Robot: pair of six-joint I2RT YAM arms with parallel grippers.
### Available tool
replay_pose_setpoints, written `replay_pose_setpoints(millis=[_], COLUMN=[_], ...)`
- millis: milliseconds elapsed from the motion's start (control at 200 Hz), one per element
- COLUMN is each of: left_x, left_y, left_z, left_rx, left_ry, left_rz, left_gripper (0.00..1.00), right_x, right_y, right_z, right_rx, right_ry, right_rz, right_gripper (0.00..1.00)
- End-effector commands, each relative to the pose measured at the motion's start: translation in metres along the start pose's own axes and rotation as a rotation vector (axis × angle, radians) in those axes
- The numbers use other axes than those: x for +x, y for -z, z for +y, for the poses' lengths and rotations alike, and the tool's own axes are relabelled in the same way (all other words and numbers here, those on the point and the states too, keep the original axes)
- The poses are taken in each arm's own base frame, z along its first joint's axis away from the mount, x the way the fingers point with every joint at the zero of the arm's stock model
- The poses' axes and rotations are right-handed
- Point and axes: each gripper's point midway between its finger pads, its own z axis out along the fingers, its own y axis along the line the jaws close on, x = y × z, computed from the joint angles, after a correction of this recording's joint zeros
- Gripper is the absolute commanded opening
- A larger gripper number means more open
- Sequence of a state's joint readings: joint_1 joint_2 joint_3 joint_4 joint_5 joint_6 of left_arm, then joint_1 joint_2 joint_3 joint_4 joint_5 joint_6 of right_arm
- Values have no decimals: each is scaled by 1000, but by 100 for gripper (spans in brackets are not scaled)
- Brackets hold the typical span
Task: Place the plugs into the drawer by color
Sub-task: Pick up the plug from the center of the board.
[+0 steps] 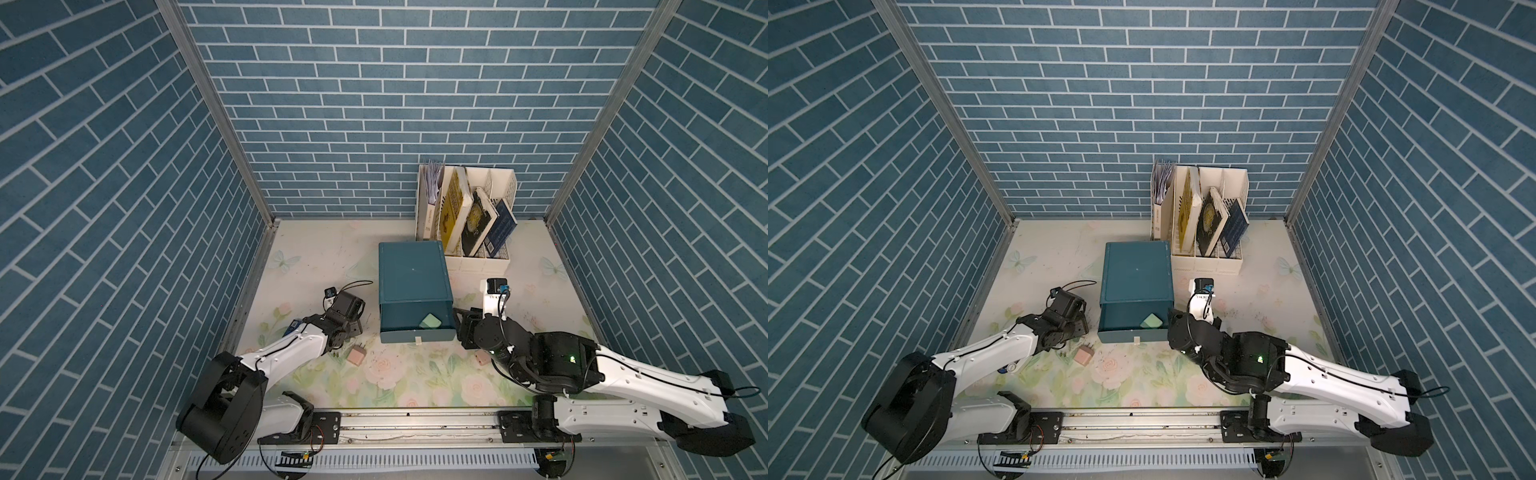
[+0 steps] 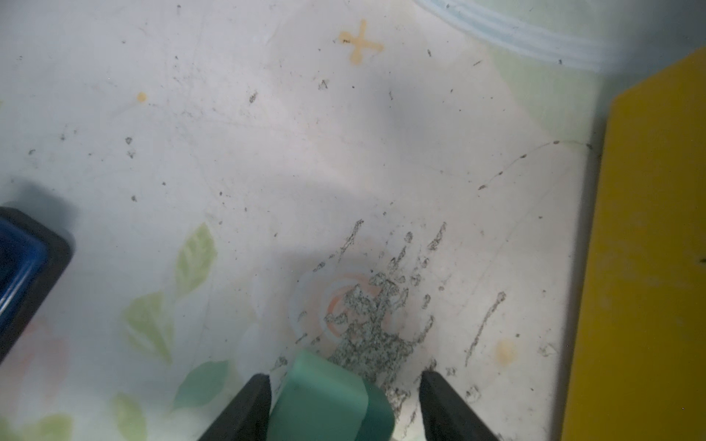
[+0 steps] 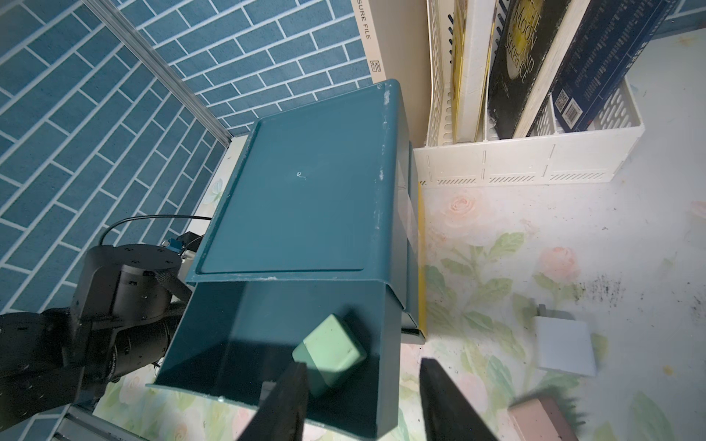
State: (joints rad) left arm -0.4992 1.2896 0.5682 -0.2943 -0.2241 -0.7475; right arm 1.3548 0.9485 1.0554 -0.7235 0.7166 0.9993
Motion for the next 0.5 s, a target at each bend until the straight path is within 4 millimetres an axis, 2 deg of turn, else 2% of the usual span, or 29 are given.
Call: replay_pose_setpoints(millis=[0,395,495], left_x=[-3,3,5], left_y=[-1,-8,-11], left_z=[-2,-7,-7], left_rx=[-1,19,14], left_ry=[-2,2,0], left_rz=[6,34,43], left_gripper=[64,62,60], right_x=[-9,-6,-5], right_y=[7,4,3], right_z=[-2,-3,-3], right_rx=[3,7,7], right_ry=[-35,-35,-36], right_rz=[-26,-23,-20], right_gripper=[51,50,47])
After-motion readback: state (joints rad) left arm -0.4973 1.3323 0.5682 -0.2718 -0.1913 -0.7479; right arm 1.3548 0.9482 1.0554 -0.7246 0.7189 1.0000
